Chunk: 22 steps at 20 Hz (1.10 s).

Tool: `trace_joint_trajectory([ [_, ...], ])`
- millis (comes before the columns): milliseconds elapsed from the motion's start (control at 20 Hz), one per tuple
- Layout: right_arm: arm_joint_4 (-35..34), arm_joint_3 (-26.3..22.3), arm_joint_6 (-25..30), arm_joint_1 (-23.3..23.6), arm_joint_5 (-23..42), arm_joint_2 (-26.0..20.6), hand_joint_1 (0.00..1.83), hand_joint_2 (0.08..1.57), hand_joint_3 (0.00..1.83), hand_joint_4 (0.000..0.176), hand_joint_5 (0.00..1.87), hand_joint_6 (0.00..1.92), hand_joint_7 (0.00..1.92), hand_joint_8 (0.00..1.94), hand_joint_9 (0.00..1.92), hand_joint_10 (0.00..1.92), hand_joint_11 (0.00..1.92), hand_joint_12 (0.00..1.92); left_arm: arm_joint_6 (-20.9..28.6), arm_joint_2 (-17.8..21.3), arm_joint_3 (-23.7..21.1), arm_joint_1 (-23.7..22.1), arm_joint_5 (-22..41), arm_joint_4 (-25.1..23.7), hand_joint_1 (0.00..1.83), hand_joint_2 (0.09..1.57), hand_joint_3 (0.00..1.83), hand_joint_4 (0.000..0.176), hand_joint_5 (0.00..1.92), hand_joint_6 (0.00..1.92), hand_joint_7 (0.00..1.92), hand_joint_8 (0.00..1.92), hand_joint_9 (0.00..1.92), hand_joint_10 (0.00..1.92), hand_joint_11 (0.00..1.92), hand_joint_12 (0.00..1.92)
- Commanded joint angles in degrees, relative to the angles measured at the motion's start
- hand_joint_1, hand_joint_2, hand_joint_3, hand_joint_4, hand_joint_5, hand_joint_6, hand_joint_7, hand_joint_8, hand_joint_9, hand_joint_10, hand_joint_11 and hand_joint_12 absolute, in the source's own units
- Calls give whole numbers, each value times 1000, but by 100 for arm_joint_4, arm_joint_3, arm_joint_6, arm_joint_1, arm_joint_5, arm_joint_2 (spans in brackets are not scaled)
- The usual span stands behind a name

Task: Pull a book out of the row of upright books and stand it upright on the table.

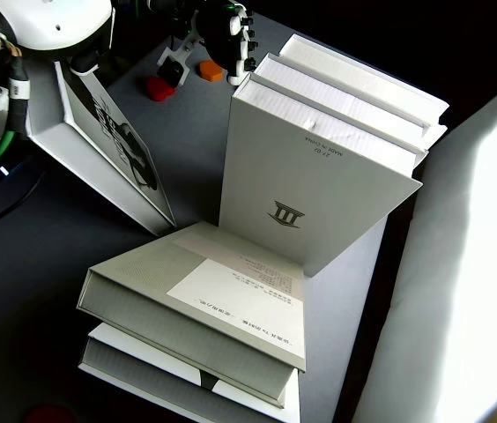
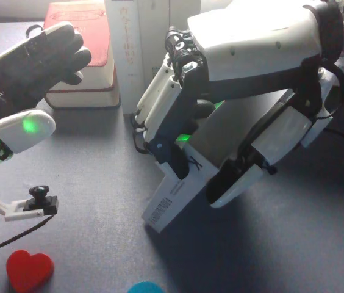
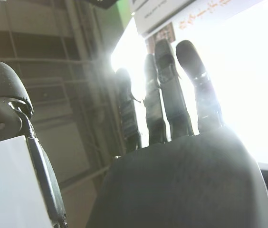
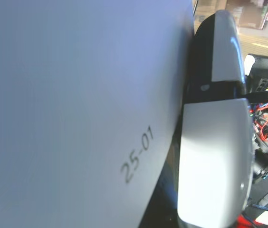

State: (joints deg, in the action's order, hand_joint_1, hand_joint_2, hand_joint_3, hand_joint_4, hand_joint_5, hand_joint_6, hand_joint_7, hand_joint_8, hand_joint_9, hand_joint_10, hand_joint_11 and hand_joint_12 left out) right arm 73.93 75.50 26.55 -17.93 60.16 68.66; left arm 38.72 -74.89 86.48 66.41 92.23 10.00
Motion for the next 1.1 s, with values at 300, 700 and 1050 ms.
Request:
trace_joint_trajectory([
  [300, -2158, 239, -1072, -926, -136, -218, 708, 681, 0, 103, 0, 0, 0, 0, 0, 0, 0, 0, 63, -13, -54, 9, 700, 127, 991, 835, 12, 100, 545, 1, 440, 2, 459, 2, 0, 1427],
  [700, -2901, -264, -1437, -1401, 191, -1033, 445, 718, 236, 24, 0, 3, 7, 8, 8, 10, 5, 74, 63, 33, -177, 73, 635, 114, 1021, 825, 0, 53, 539, 0, 499, 15, 487, 19, 0, 1493],
  [1050, -2929, -509, -1467, -1388, 249, -1324, 886, 780, 0, 161, 0, 0, 0, 0, 0, 0, 0, 0, 63, 29, -215, 124, 667, 152, 962, 825, 0, 67, 559, 4, 481, 0, 489, 16, 0, 1532],
])
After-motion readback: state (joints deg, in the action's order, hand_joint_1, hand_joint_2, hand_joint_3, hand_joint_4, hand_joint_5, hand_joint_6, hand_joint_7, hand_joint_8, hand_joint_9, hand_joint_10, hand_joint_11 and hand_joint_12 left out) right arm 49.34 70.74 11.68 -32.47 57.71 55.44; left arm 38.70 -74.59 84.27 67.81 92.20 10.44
